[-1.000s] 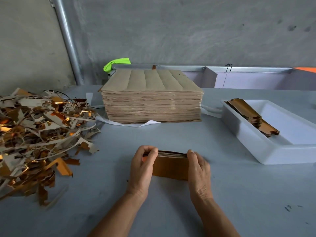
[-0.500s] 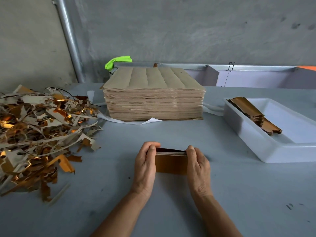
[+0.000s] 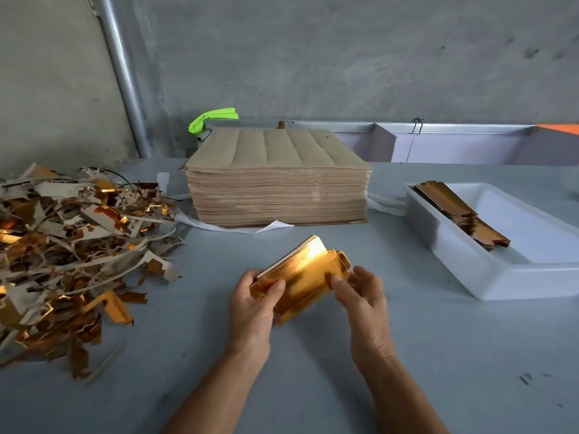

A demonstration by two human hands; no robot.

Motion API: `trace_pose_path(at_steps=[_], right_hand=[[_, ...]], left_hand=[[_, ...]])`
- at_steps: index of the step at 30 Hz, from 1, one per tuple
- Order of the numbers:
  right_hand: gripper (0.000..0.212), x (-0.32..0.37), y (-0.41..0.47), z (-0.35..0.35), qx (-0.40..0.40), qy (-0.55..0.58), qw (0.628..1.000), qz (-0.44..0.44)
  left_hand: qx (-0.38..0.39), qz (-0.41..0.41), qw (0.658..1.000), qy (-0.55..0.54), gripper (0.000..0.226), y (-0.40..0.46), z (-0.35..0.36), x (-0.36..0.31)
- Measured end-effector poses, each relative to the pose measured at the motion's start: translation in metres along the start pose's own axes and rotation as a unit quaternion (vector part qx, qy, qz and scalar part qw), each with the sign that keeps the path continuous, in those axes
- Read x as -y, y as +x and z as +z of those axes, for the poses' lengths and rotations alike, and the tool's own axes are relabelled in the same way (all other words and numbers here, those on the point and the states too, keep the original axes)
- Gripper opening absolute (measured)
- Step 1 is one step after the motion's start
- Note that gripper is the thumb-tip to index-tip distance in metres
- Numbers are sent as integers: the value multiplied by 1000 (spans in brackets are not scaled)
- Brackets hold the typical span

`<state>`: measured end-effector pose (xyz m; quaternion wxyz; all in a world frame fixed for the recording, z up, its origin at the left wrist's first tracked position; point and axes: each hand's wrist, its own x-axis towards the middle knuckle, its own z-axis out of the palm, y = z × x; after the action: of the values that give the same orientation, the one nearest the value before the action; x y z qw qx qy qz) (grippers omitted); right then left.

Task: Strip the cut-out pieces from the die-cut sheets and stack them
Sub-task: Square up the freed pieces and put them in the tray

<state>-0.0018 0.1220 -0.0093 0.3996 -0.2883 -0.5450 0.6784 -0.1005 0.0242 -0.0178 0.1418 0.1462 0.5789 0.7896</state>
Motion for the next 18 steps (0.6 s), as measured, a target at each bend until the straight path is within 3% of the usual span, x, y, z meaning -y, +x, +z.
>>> trace_pose_path(at_steps=[5, 10, 13, 18], right_hand=[[19, -5, -10, 11, 88, 24, 995, 35], [20, -5, -4, 7, 46, -41, 998, 10], [19, -5, -2, 5, 27, -83, 996, -13], [22, -11, -9, 11, 47, -77, 994, -55]], left_hand=[[10, -78, 996, -42, 17, -5, 4, -4], [77, -100, 989, 82, 16, -2, 3, -6], [101, -106, 986, 77, 8, -2, 6, -8], [176, -110, 970, 125, 34, -13, 9, -2]])
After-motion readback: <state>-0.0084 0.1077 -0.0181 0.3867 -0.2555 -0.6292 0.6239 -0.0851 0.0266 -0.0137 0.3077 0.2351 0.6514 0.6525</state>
